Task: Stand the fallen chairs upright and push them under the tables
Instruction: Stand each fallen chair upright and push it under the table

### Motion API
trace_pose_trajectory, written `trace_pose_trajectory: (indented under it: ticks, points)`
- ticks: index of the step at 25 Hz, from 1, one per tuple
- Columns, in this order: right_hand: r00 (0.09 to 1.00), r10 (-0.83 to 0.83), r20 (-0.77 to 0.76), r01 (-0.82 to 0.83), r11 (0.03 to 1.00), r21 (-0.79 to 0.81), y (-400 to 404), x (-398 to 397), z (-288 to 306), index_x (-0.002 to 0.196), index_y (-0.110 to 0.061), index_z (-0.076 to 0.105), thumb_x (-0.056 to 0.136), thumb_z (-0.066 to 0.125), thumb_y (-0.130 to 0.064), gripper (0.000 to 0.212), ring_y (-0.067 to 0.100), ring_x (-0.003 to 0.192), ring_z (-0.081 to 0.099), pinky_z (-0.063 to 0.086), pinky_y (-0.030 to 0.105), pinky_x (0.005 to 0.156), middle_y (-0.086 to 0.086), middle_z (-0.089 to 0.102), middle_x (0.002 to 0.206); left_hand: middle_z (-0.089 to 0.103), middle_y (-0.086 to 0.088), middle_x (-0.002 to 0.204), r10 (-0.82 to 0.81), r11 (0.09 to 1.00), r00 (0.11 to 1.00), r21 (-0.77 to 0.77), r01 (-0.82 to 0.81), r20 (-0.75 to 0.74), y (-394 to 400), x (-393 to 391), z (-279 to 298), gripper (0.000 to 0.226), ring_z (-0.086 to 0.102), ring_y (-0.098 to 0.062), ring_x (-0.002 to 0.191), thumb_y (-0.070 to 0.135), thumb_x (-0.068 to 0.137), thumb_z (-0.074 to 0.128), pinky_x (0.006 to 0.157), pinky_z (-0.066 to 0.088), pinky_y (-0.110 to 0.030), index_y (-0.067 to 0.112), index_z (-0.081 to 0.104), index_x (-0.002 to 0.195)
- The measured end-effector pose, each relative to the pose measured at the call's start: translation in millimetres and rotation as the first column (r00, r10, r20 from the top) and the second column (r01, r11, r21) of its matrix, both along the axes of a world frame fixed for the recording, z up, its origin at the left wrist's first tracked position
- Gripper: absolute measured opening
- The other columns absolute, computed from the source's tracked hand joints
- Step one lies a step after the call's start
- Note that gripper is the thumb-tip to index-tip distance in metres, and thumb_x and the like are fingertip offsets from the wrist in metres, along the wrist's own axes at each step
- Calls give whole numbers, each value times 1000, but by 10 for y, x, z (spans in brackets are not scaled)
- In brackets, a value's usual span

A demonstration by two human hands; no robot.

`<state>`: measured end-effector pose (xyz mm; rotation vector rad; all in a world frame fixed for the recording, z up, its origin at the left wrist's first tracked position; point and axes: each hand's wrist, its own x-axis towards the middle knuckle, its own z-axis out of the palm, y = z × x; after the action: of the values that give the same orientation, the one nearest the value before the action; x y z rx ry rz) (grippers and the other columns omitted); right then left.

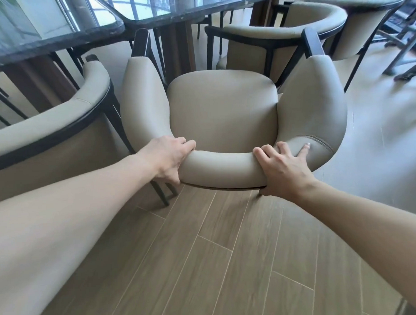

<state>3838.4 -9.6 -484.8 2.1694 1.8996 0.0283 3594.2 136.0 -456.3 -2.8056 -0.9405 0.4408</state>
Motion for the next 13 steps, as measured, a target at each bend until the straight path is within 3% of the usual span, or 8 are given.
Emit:
trace_pose_trajectory:
  ticks: [4, 8, 10, 13]
  points:
    - [1000, 26, 5, -26, 999, -27, 71, 49, 84, 131, -24, 33, 67, 80, -49, 83, 30, 125, 40, 30, 83, 95, -6, 45, 127, 54, 1, 111, 5, 999, 999, 51, -3, -50, 0, 34, 69, 69, 61, -23, 101, 47, 70, 76, 75, 47, -32, 20, 41, 123]
    - [997, 77, 4, -76, 996, -44, 136, 76, 153, 133, -24, 33, 65, 79, -57, 88, 27, 125, 41, 32, 80, 96, -5, 44, 129, 51, -4, 115, 43, 999, 994, 20, -41, -97, 5, 151, 20, 86, 58, -26, 106, 63, 64, 77, 96, 44, -37, 16, 37, 124]
    - [995, 74, -59, -76, 997, -30, 234, 128, 187, 136, -23, 33, 64, 81, -53, 92, 23, 130, 39, 26, 80, 100, -5, 44, 134, 49, -7, 122, 86, 996, 992, 0, -86, -94, 65, 262, 10, 101, 53, -28, 116, 73, 57, 77, 105, 36, -42, 15, 37, 129]
    - [991, 59, -118, -59, 998, 5, 409, 188, 220, 139, -22, 32, 62, 84, -47, 96, 23, 132, 38, 19, 79, 105, -4, 45, 136, 44, -8, 146, 89, 993, 995, -67, -93, -55, 268, 327, 85, 116, 41, -25, 137, 66, 57, 83, 114, 30, -44, 17, 31, 148]
